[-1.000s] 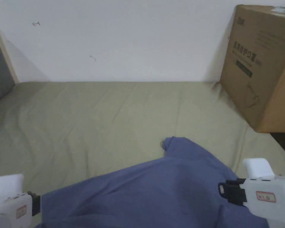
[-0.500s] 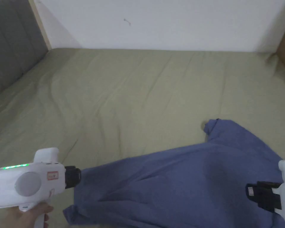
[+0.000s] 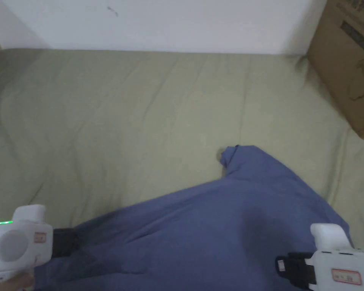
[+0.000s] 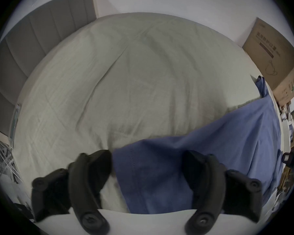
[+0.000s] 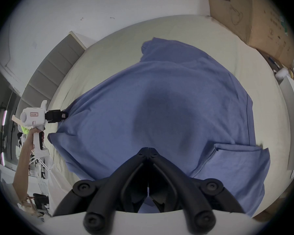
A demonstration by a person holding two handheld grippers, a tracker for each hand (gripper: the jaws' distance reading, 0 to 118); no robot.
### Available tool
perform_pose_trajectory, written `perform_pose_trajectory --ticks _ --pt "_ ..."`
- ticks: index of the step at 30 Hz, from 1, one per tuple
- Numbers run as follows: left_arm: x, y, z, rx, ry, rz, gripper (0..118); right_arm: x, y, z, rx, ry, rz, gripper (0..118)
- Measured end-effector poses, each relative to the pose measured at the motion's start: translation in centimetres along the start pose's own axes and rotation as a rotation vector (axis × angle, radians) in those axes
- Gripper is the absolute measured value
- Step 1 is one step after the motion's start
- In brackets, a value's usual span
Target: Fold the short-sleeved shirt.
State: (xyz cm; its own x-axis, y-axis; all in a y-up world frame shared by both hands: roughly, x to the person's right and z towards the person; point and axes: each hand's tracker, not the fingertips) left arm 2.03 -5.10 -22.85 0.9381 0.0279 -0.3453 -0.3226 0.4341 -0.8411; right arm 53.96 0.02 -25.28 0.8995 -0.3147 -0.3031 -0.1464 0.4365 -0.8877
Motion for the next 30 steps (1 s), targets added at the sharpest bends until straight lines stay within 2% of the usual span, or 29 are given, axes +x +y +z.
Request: perform_pose_trajectory --ticks 1,2,3,5,7,10,12,16,17,18,19,20,21,22,25,27,30 --pt "0.3 0.2 0.4 0.009 0.007 -0.003 61 0.2 -0.2 0.0 -0.001 0.003 -0.002 0" --pt "0.6 0.4 0.8 0.024 0.013 -0.014 26 0.3 -0.3 0.0 -0.002 0.000 -0.009 0" --pt "1.2 0.2 1.7 0.044 0.018 -0.028 0 0.5 -0.4 0.0 -0.004 -0.001 -0.008 0" --pt "2.2 0.6 1.6 0.030 0.022 -0.034 0 1.3 -0.6 0.0 -0.008 0.000 -0.013 0" --pt "2.5 0.3 0.8 0.034 0.068 -0.108 0 1.8 -0.7 0.2 -0.011 0.004 -0.022 0" --pt "2.6 0.3 2.0 0.071 0.048 -0.083 0 3.2 -0.1 0.7 -0.007 0.016 -0.035 0" --pt "2.1 0.5 3.4 0.097 -0.004 -0.038 0 4.3 1.2 0.9 -0.004 0.010 -0.037 0" --pt "2.9 1.1 6.1 0.153 0.015 -0.075 0 6.9 6.2 0.9 0.019 -0.018 -0.033 0" --pt "3.1 1.2 6.6 0.165 0.011 -0.080 0 7.7 8.1 0.4 0.020 -0.042 -0.023 6" --pt "3.3 1.3 6.9 0.168 0.007 -0.087 0 8.1 9.8 -0.1 0.015 -0.103 -0.023 26" --pt "3.3 1.2 7.2 0.183 -0.004 -0.107 0 8.7 11.5 -0.8 0.023 -0.147 -0.026 55" --pt "3.5 1.0 7.5 0.196 -0.010 -0.124 0 8.9 13.2 -1.5 0.033 -0.169 -0.025 93" --pt "3.7 0.9 7.7 0.193 -0.007 -0.126 0 9.3 14.6 -2.1 0.045 -0.176 -0.037 108" --pt "3.8 0.7 7.8 0.190 -0.005 -0.132 0 9.7 16.1 -2.8 0.049 -0.172 -0.039 112" --pt "3.7 0.6 8.0 0.190 -0.022 -0.122 0 10.3 19.8 -5.3 0.005 -0.186 -0.050 110" --pt "3.5 0.3 8.0 0.194 -0.028 -0.119 0 10.3 20.8 -6.7 0.005 -0.209 -0.088 111" --pt "3.2 0.2 7.5 0.185 -0.007 -0.133 0 10.1 21.2 -9.0 0.003 -0.223 -0.070 110"
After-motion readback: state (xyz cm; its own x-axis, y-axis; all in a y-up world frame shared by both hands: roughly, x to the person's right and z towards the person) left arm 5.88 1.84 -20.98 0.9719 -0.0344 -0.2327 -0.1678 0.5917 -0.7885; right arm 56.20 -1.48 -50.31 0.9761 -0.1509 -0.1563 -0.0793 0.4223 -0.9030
